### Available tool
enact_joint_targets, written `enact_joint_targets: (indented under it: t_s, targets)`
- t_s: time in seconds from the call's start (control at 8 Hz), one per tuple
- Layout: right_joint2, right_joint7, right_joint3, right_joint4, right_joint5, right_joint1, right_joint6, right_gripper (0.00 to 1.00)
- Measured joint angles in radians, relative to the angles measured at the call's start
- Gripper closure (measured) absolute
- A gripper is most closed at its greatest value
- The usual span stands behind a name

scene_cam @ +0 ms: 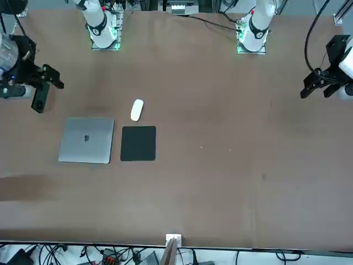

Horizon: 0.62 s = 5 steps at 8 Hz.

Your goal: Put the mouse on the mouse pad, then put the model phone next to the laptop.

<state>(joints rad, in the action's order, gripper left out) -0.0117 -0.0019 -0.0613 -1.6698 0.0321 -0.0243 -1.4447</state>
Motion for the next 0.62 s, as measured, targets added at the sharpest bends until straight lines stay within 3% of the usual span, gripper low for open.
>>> enact_joint_targets:
  t_s: [0.38,0.62]
  targets:
    - [-0.136,0.009,-0.013,-0.026,0.070,0.039,0.085,0.00]
    - [-0.235,0.100,-0.015,-0.078,0.171,0.064,-0.018,0.00]
